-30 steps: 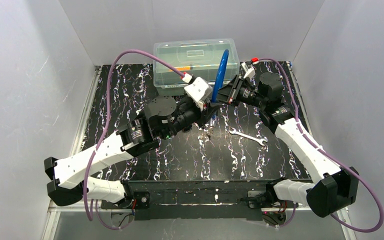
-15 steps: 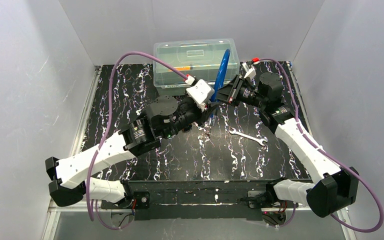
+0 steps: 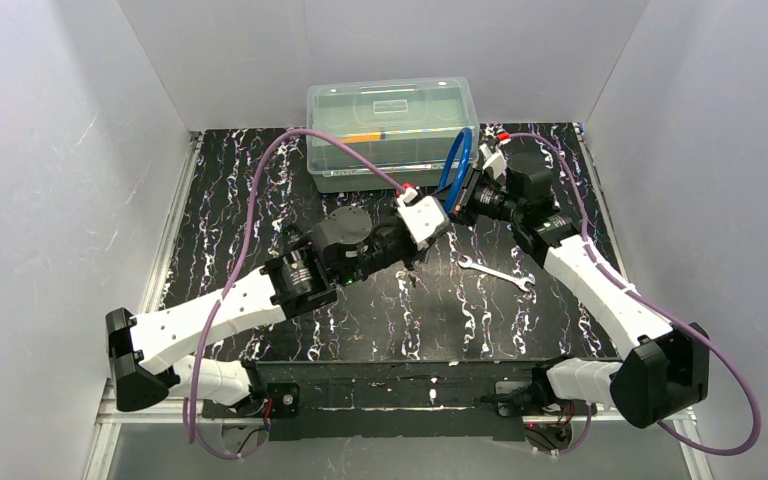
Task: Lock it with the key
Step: Lock the lock.
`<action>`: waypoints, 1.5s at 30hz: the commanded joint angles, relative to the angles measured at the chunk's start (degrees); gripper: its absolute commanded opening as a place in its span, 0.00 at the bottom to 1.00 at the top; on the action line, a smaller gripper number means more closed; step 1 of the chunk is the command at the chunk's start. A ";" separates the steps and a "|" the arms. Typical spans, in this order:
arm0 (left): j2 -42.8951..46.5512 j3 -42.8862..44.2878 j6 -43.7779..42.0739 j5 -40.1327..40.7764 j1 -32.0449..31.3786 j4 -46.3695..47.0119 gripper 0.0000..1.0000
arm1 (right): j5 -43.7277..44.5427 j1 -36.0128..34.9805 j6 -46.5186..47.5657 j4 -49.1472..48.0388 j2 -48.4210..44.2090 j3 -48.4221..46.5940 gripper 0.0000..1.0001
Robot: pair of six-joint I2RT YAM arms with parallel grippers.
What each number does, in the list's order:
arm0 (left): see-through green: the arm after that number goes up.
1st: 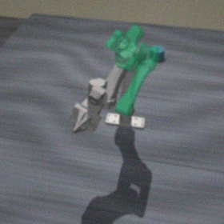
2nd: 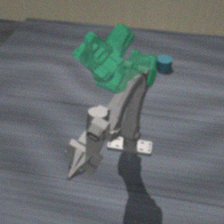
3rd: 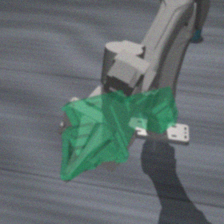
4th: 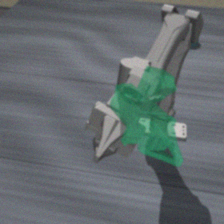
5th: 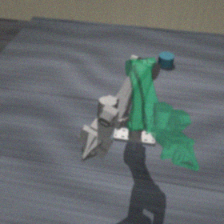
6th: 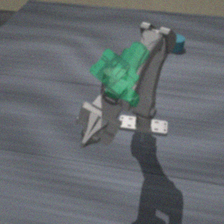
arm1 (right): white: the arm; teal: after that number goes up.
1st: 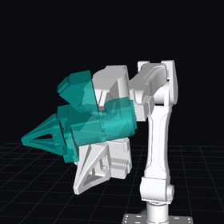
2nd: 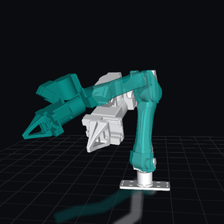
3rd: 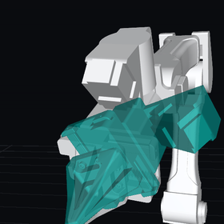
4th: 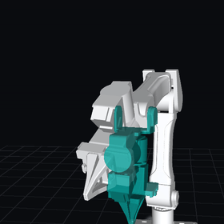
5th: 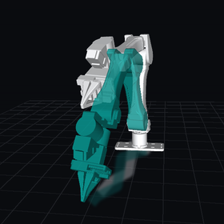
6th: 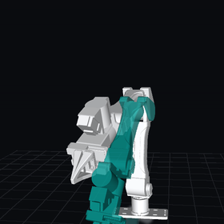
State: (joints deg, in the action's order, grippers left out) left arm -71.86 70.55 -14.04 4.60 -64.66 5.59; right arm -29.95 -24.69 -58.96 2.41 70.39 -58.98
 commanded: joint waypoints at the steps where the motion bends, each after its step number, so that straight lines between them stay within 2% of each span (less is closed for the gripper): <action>1: 4.27 -3.91 -5.89 -4.45 -0.12 5.14 0.00 | -3.72 0.16 -6.49 -3.06 0.38 -0.50 0.01; 10: 8.56 -8.38 -7.25 -2.53 -0.15 6.76 0.00 | -9.06 1.88 -10.29 -9.22 2.12 -0.36 0.01; 14: 5.42 -5.21 -2.74 6.08 0.87 4.58 0.03 | -11.73 1.84 -11.29 -13.68 2.47 -0.83 0.01; 16: 3.32 -2.10 0.85 6.68 2.62 0.95 0.02 | -12.22 1.88 -10.60 -14.19 2.15 -1.39 0.01; 19: 0.97 0.20 2.62 5.16 3.85 -2.51 0.00 | -11.80 1.84 -11.74 -13.60 2.06 -1.61 0.01; 25: 3.35 -6.20 -2.04 -0.99 3.92 1.52 0.00 | -12.95 2.17 -14.45 -14.49 2.81 -1.65 0.01; 29: 4.54 -5.78 -0.04 -1.52 5.53 0.57 0.09 | -13.21 3.17 -14.78 -14.89 3.11 -0.62 0.01; 32: 2.31 0.04 5.51 -2.17 7.78 -9.00 0.20 | -13.05 3.85 -15.11 -15.35 3.82 -0.40 0.01; 34: 1.23 3.12 8.61 -2.84 9.33 -12.75 0.24 | -12.84 4.39 -15.04 -15.91 4.23 -0.53 0.01; 42: 2.04 7.31 10.46 -4.59 10.92 -13.42 0.36 | -10.10 6.17 -9.78 -14.39 5.16 -3.00 0.01; 45: 2.51 8.82 9.73 -8.87 11.05 -14.12 0.44 | -9.93 6.32 -10.81 -16.65 5.86 -3.40 0.01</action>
State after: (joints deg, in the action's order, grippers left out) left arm -70.22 75.38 -4.81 -0.22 -54.07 -6.22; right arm -39.13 -19.00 -69.12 -8.29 76.22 -58.44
